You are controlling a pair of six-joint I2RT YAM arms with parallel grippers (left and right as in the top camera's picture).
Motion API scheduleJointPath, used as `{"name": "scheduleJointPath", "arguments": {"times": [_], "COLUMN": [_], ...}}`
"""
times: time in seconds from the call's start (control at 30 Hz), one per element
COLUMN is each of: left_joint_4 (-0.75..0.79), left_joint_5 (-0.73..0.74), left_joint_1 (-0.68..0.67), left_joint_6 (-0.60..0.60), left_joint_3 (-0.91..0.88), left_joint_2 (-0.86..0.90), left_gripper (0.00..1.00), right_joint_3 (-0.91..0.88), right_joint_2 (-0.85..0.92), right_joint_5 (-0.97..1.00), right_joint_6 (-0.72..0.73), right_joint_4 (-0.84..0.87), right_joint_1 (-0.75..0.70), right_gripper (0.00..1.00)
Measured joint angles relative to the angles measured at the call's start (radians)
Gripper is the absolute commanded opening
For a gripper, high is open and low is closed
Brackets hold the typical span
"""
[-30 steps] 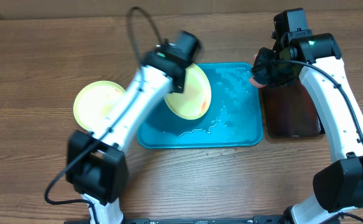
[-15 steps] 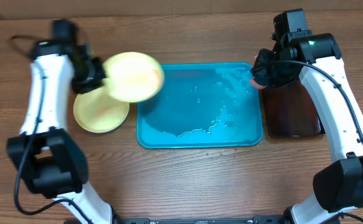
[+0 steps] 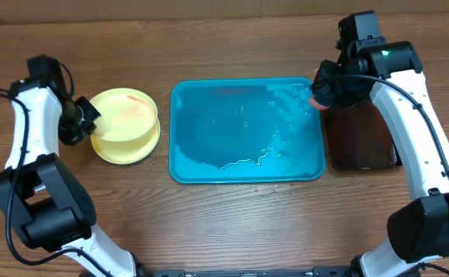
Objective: Clean dirty plates on tray and stack at the side
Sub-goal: 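Carry the yellow plate left and lay it on the plate stack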
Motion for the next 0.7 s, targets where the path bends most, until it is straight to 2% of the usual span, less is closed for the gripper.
{"name": "scheduleJointPath", "arguments": {"times": [0.2, 0.47, 0.5, 0.57, 0.67, 0.7], "left_joint_4": [0.087, 0.056, 0.052, 0.053, 0.053, 0.053], "left_joint_5": [-0.035, -0.060, -0.061, -0.063, -0.063, -0.063], "left_joint_1": [0.000, 0.000, 0.000, 0.000, 0.000, 0.000], "left_joint_6": [-0.023, -0.030, -0.030, -0.033, -0.033, -0.029], "left_joint_3": [-0.106, -0.128, -0.129, -0.129, -0.129, -0.129], "left_joint_2": [0.000, 0.000, 0.000, 0.000, 0.000, 0.000], "left_gripper": [0.04, 0.04, 0.08, 0.22, 0.52, 0.55], "right_joint_3": [0.000, 0.000, 0.000, 0.000, 0.000, 0.000], "right_joint_2": [0.000, 0.000, 0.000, 0.000, 0.000, 0.000], "right_joint_5": [0.000, 0.000, 0.000, 0.000, 0.001, 0.001], "right_joint_6": [-0.008, -0.015, -0.016, -0.018, -0.019, -0.021], "right_joint_4": [-0.006, -0.008, -0.008, -0.006, -0.006, -0.006], "right_joint_1": [0.000, 0.000, 0.000, 0.000, 0.000, 0.000], "right_gripper": [0.04, 0.04, 0.04, 0.04, 0.04, 0.04]}}
